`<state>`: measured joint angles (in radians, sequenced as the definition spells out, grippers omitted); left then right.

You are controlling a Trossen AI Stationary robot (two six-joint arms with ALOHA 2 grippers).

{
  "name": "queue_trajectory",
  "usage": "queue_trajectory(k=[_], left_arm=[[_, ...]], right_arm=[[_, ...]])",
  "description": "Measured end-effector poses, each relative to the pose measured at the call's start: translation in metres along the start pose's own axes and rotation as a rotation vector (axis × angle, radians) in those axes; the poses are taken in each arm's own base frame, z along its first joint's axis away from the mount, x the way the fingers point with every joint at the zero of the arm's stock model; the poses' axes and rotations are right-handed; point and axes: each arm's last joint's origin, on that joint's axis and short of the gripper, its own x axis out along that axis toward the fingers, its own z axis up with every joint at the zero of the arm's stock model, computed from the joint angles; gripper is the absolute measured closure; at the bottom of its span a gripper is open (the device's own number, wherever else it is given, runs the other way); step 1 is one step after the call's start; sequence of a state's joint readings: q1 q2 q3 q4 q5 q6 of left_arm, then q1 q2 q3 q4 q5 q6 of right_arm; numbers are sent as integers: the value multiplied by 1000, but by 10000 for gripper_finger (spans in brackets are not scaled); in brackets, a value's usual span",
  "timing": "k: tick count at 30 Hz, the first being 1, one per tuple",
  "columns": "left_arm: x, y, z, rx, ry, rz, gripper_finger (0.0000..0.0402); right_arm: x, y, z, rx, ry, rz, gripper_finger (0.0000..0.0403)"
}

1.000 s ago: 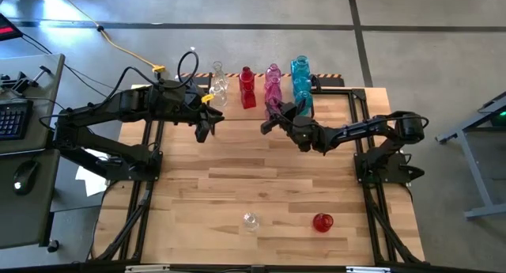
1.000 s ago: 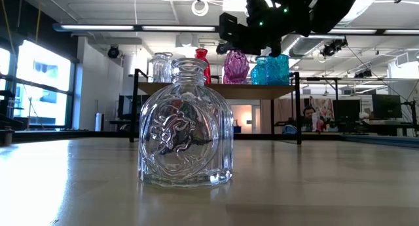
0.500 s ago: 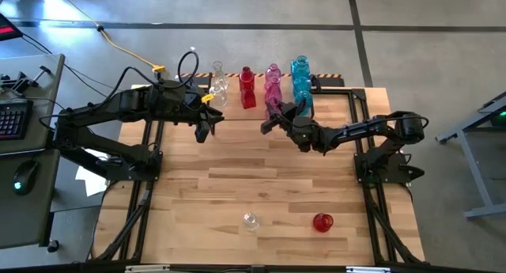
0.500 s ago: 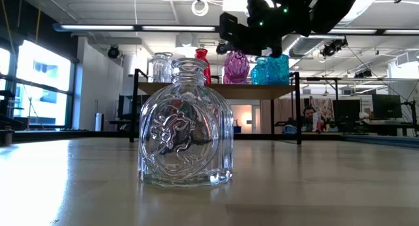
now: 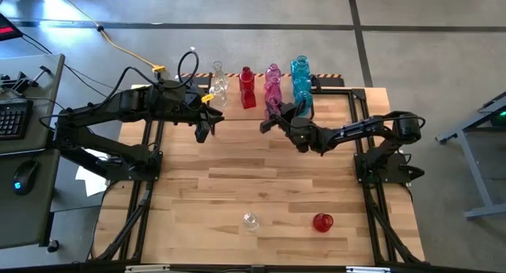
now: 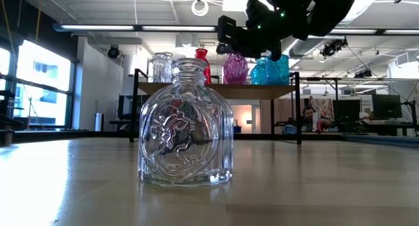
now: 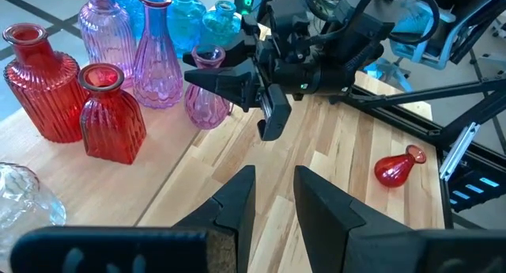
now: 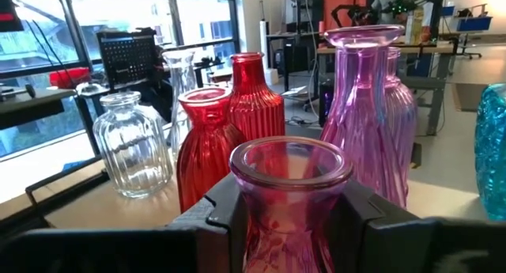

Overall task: Sort vases onto shelf
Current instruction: Put the pink vase on the shelf aligned with the other pink vases

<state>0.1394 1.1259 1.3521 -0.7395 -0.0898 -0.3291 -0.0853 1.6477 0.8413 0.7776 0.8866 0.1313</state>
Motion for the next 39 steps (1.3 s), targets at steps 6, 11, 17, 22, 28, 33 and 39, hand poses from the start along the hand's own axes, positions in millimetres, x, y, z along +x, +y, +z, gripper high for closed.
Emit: queue_trajectory(k=[6,11,17,22,28,33,39], left_arm=[[0,0,0,0,0,0,321],[0,0,0,0,0,0,321],[0,0,0,0,0,0,321],[0,0,0,0,0,0,321],[0,0,0,0,0,0,321],[0,0,0,0,0,0,321],[0,0,0,0,0,0,321]], right_arm=[[0,0,1,-19,-7,-16,304],[1,-2,1,-36,-9,-36,304],[3,-4,0,-38,-9,-49,304],[3,-4,0,-33,-8,-49,304],[3,-4,0,-28,-8,-49,304],[3,-4,0,-24,-8,-49,304],[4,-5,0,-23,-6,-42,284]])
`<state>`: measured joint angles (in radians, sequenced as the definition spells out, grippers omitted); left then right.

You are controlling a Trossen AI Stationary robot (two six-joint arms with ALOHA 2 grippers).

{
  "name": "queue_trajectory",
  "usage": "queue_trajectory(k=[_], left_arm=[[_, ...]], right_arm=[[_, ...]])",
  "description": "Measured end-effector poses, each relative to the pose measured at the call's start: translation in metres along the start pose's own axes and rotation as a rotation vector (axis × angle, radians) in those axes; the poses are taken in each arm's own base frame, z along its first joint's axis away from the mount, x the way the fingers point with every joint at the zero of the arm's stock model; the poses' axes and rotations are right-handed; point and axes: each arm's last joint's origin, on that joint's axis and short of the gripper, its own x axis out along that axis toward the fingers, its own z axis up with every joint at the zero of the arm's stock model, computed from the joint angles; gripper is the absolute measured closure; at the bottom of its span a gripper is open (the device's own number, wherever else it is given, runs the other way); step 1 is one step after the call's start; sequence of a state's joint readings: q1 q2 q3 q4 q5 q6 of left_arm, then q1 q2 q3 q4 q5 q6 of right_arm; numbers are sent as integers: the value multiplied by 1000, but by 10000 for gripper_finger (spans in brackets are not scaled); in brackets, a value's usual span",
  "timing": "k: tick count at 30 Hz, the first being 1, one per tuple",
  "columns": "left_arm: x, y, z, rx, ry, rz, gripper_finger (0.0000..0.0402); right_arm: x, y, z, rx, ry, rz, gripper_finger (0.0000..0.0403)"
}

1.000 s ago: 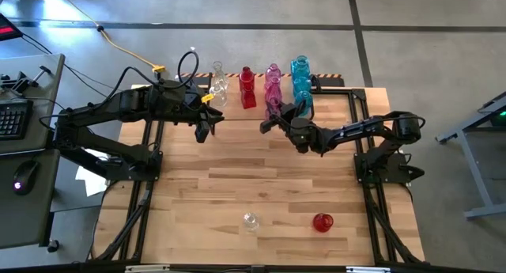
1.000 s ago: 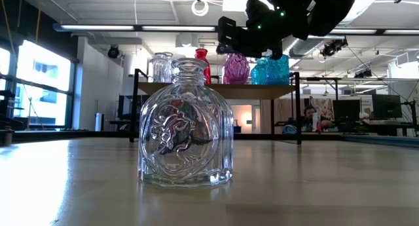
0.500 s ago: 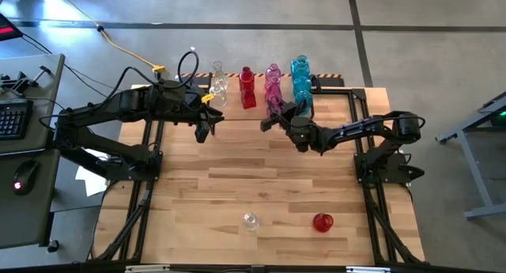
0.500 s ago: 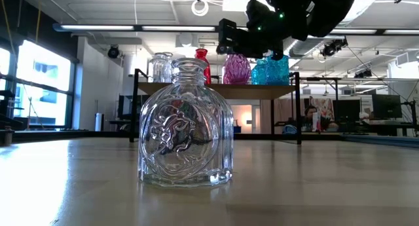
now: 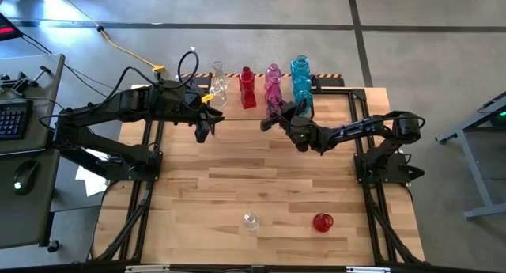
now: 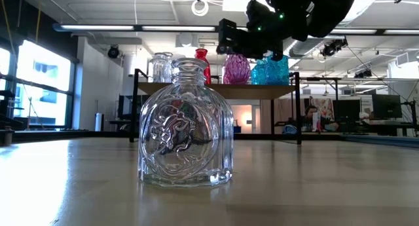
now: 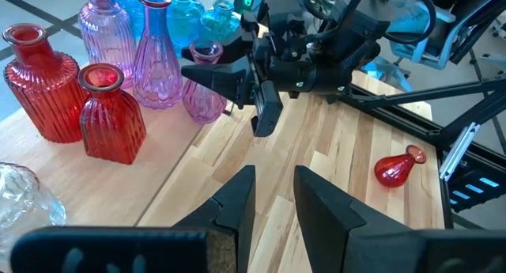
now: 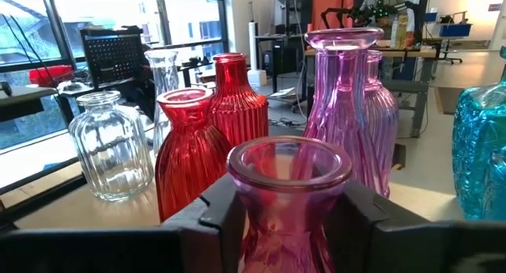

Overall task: Sort vases onto shelf
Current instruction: Put the pink vase on the shelf aligned with the other pink vases

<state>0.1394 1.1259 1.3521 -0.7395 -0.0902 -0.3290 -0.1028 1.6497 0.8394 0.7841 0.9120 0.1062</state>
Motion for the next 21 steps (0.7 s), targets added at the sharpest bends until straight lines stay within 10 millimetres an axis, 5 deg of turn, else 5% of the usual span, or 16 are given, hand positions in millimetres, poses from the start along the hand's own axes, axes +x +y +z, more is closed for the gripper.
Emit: queue_trajectory(k=[6,21], left_arm=[[0,0,0,0,0,0,321],[0,0,0,0,0,0,321]], right_arm=[[0,0,-1,-8,7,5,251],[2,-1,-3,13,18,16,248]])
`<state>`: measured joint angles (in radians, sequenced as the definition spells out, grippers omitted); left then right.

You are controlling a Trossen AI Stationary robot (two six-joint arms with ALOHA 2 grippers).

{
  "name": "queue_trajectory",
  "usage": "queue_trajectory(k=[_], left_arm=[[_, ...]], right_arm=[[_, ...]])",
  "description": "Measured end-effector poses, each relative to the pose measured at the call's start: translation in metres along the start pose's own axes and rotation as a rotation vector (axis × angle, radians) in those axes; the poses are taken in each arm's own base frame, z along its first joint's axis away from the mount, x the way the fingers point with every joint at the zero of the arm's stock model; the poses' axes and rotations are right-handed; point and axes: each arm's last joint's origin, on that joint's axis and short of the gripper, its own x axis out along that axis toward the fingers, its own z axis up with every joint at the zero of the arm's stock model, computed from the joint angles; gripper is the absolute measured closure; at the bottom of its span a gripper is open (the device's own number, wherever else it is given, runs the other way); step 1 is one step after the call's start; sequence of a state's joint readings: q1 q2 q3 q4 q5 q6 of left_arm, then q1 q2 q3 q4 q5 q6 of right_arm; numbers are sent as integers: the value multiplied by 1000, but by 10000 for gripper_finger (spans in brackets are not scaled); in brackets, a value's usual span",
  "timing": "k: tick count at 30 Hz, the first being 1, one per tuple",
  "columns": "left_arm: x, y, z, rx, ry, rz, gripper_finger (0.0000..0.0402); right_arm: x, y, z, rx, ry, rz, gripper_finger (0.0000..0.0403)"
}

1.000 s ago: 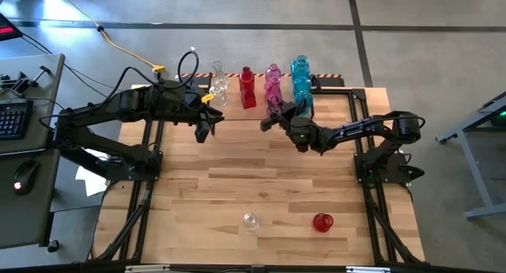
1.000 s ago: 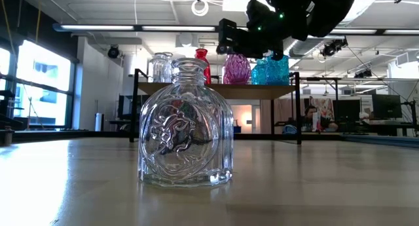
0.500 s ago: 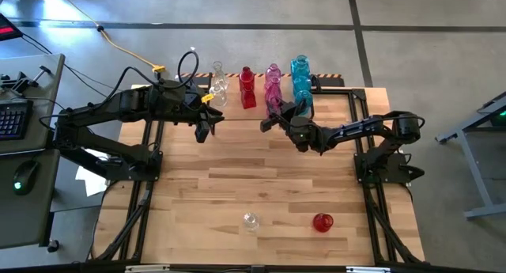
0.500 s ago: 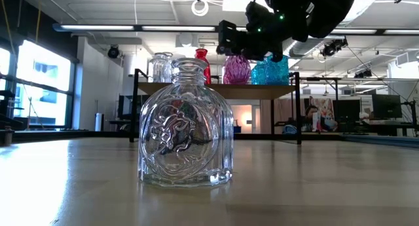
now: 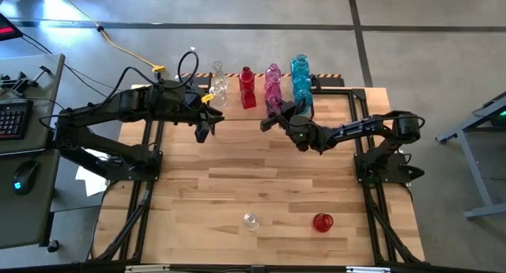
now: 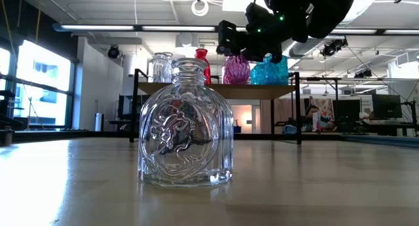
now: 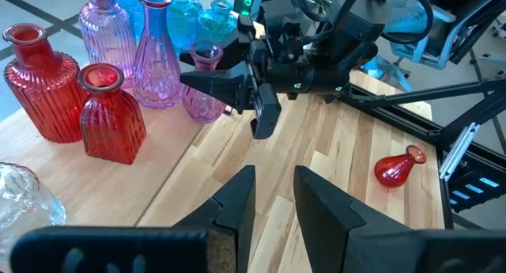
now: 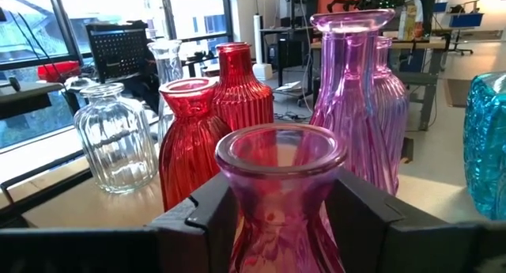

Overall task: Sort vases onto shelf
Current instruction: Put the pink vase on the shelf aligned with the other pink vases

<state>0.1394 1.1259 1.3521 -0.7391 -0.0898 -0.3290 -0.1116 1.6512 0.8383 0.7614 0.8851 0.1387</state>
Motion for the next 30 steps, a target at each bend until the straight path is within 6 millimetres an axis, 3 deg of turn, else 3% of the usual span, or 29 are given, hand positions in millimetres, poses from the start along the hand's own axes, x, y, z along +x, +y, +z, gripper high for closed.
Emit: queue_trajectory(k=[12,22,30], left_arm=[[0,0,0,0,0,1,321],[0,0,0,0,0,1,321],[0,0,0,0,0,0,321]], right_arm=[[0,1,0,17,4,14,246],[0,0,-1,8,10,2,213],[0,0,0,41,2,-5,210]])
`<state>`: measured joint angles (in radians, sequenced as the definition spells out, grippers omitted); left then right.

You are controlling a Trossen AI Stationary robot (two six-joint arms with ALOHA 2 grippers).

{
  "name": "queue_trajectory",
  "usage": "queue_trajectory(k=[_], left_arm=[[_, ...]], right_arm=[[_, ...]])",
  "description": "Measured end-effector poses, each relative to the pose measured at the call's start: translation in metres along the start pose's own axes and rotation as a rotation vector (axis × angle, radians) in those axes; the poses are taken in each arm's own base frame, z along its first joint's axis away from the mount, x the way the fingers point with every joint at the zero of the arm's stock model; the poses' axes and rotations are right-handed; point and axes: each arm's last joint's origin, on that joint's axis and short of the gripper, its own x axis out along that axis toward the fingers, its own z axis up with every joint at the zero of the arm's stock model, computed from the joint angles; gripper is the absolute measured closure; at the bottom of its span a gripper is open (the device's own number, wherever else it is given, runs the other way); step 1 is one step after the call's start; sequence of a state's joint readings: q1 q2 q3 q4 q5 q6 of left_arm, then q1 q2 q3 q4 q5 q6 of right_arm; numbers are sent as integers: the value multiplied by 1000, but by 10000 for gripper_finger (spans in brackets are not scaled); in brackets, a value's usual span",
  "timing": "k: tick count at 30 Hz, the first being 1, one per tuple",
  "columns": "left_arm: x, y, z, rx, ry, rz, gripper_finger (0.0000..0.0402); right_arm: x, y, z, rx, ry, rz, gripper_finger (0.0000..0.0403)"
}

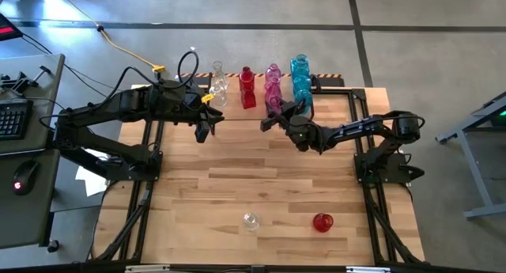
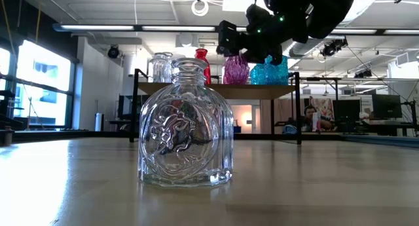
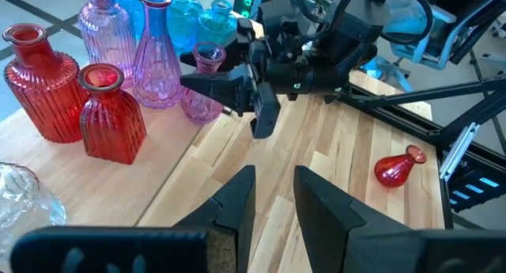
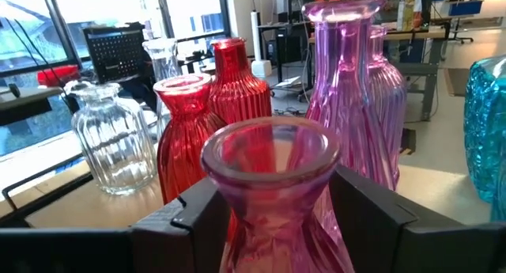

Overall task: Sort vases onto shelf
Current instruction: Put the pink vase on the shelf aligned with the other pink vases

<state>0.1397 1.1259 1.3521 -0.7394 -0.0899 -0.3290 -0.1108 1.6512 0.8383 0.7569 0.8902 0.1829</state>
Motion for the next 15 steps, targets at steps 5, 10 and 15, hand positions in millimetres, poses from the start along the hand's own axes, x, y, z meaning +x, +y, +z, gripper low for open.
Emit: queue_trajectory(k=[5,10,15], left_arm=[[0,0,0,0,0,0,321],[0,0,0,0,0,0,321],[0,0,0,0,0,0,321]], right_arm=[[2,2,4,5,-10,-2,210],[5,6,13,-24,-9,-10,210],[7,7,16,-34,-6,-38,210]])
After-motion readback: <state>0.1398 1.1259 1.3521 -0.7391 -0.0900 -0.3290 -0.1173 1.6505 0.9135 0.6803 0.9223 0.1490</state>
